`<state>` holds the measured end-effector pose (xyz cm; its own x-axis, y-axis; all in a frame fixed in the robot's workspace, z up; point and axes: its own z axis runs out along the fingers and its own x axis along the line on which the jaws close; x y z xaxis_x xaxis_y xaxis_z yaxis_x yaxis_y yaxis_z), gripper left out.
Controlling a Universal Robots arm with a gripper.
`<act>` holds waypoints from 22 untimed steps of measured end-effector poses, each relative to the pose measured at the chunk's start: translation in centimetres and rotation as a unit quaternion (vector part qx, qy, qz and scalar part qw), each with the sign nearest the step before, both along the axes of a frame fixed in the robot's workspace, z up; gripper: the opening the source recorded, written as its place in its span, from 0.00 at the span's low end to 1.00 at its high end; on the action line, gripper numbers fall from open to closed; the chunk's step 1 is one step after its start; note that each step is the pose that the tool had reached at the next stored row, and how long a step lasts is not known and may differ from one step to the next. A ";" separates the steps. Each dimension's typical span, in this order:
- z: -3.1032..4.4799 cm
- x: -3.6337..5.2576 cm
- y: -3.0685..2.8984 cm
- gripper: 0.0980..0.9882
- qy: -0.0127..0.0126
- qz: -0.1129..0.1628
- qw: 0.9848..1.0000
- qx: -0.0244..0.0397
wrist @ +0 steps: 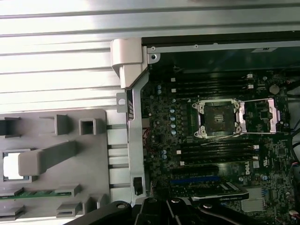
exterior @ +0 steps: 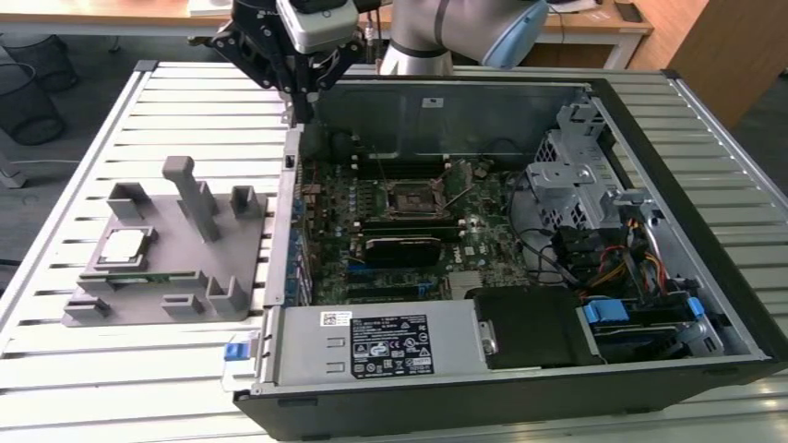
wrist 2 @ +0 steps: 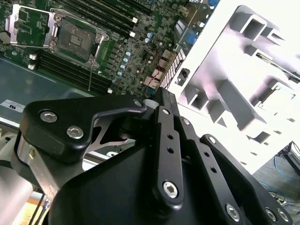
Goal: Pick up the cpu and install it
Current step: 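Reach for the cpu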
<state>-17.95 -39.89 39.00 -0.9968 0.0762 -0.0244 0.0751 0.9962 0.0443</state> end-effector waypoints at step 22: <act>-0.07 -1.18 0.00 0.01 0.000 0.000 1.000 0.000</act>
